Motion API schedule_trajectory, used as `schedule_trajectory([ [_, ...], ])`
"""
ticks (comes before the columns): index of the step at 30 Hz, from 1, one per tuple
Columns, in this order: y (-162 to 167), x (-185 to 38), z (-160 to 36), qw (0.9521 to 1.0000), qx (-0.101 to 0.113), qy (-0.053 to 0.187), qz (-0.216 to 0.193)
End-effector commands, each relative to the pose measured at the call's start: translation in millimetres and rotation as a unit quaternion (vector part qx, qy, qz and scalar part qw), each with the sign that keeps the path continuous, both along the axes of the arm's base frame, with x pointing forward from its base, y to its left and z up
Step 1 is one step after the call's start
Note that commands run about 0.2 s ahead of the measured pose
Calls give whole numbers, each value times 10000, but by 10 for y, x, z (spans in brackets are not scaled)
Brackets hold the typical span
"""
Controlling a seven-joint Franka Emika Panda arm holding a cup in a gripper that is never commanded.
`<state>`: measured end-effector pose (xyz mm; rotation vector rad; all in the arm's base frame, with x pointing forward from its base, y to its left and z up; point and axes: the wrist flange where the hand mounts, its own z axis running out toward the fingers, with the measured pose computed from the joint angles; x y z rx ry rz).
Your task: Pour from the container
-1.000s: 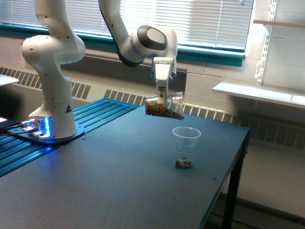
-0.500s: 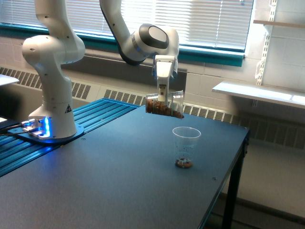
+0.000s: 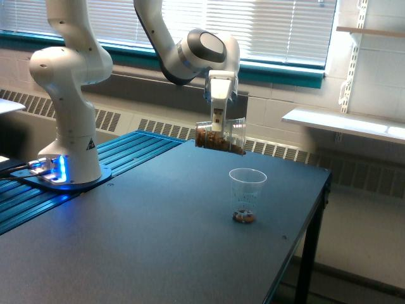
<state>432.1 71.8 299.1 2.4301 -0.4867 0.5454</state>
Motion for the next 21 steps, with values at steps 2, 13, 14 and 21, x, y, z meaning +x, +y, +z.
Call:
schedule_trajectory([
  [2,43,18,22,9999,-116,81,90],
  [13,39,23,45,9996,-220,149,43],
  [14,41,24,45,9996,-223,151,47],
  [21,55,26,31,9995,-248,190,56],
])
